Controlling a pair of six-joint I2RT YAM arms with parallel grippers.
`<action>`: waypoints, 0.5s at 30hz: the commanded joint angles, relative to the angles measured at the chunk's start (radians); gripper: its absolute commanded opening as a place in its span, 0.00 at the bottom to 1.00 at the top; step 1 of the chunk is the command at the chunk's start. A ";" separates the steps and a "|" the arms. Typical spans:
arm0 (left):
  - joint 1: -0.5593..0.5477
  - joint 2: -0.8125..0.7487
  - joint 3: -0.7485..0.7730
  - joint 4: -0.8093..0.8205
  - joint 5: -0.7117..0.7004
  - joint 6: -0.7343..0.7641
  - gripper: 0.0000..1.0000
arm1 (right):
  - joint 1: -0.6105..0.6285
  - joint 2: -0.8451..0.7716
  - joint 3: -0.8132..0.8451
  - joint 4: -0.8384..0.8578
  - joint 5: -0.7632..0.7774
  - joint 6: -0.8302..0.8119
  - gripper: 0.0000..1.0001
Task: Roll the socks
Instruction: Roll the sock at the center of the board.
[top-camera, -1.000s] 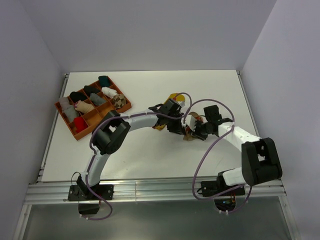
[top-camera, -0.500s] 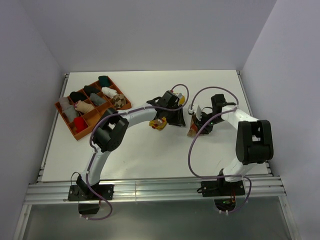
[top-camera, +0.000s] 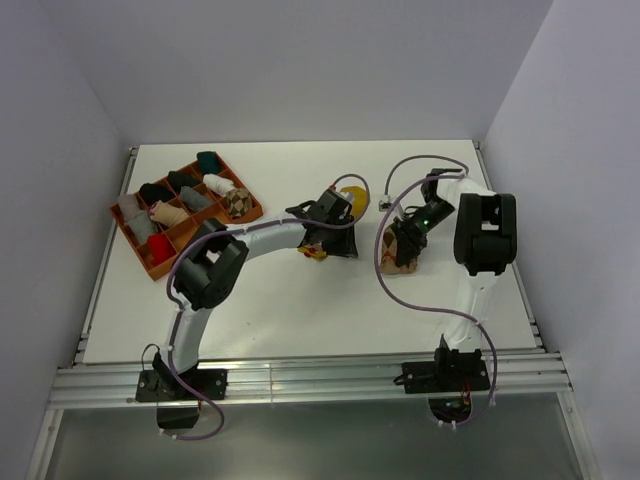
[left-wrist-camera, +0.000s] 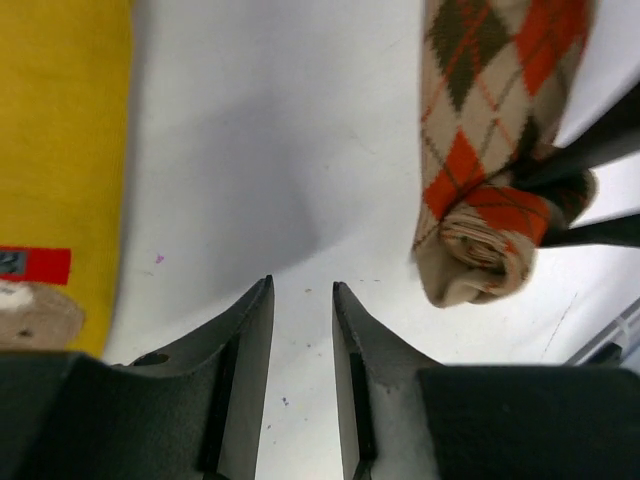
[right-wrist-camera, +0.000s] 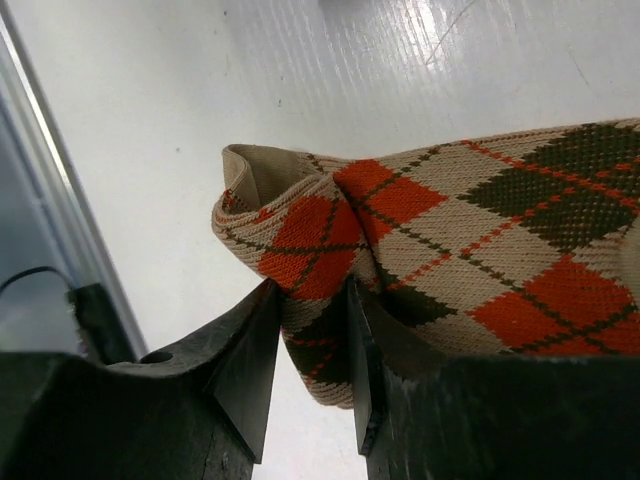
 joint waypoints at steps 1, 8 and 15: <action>-0.032 -0.121 0.012 0.011 -0.095 0.062 0.34 | 0.000 0.106 0.066 -0.206 0.065 -0.039 0.39; -0.134 -0.187 -0.021 0.044 -0.202 0.267 0.33 | 0.061 0.160 0.069 -0.208 0.105 -0.020 0.40; -0.239 -0.193 -0.111 0.172 -0.193 0.438 0.37 | 0.089 0.154 0.026 -0.208 0.040 -0.040 0.40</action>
